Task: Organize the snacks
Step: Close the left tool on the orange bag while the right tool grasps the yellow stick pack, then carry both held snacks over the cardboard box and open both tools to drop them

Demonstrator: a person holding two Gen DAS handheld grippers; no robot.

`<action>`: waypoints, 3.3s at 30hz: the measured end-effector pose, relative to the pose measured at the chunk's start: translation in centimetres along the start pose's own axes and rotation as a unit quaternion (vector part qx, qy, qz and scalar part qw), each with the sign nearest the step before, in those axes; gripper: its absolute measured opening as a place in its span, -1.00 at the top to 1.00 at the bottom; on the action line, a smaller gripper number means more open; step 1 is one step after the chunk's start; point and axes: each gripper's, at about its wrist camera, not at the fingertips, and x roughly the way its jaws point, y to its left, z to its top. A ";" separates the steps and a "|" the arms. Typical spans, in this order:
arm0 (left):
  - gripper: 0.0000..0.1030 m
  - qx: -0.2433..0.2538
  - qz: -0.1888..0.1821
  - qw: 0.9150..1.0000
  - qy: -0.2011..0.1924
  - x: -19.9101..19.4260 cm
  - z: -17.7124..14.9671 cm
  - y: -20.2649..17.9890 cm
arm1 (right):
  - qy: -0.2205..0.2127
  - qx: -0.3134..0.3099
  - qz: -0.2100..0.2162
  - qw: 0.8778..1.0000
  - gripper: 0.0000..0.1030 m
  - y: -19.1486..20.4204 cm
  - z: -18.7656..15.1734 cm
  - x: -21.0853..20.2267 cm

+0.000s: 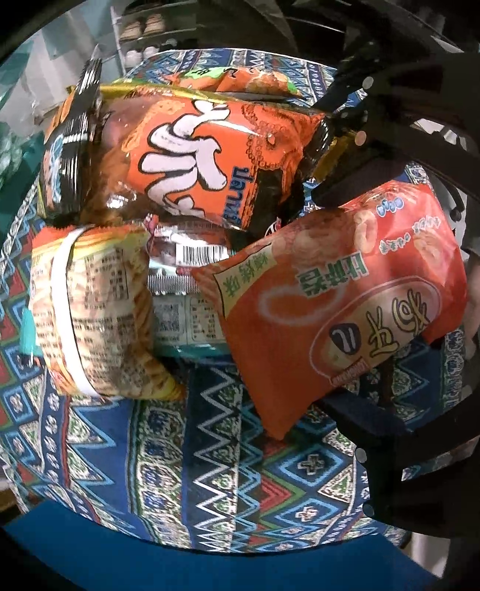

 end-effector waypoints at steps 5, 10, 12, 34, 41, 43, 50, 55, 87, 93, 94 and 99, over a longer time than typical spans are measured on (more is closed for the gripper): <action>-0.27 0.026 -0.021 0.999 0.000 -0.3 0.2 -0.6 | -0.013 -0.008 -0.006 1.000 0.41 -0.7 -0.8 -0.1; -0.04 0.041 -0.035 0.999 -0.008 -1.1 -0.2 -0.7 | -0.027 -0.001 0.000 1.000 0.41 -1.0 -1.5 -2.2; -0.03 0.049 -0.037 0.998 -0.015 -1.5 -0.6 -0.4 | -0.038 0.005 0.006 0.999 0.41 -1.4 -1.7 -3.1; 0.07 0.117 -0.011 0.982 -0.146 -12.2 -2.7 2.9 | -0.137 -0.001 -0.007 0.991 0.41 0.7 -0.7 -12.2; 0.07 0.132 0.007 0.973 -0.191 -15.2 -2.9 3.5 | -0.164 -0.018 0.005 0.986 0.41 2.4 0.4 -14.9; 0.07 0.134 0.013 0.969 -0.206 -15.9 -3.1 3.7 | -0.169 -0.025 0.009 0.985 0.41 3.1 0.7 -15.4; 0.07 0.129 0.017 0.962 -0.238 -18.6 -3.4 5.9 | -0.181 -0.050 0.029 0.982 0.41 6.3 1.9 -16.4; 0.07 0.117 0.018 0.961 -0.252 -20.0 -3.5 8.1 | -0.183 -0.071 0.048 0.979 0.41 9.4 2.8 -16.9; 0.07 -0.039 0.075 0.953 -0.289 -22.9 -4.5 26.7 | -0.122 -0.221 0.139 0.958 0.41 34.1 6.7 -14.6; 0.07 -0.067 0.074 0.953 -0.285 -22.6 -4.2 29.0 | -0.104 -0.233 0.137 0.957 0.40 36.9 6.8 -13.2; 0.07 -0.072 0.077 0.953 -0.286 -22.6 -4.1 29.2 | -0.101 -0.235 0.140 0.957 0.40 37.3 6.8 -13.1; -0.01 -0.075 0.097 0.950 -0.286 -22.4 -3.8 29.5 | -0.099 -0.239 0.147 0.955 0.34 38.7 6.9 -13.0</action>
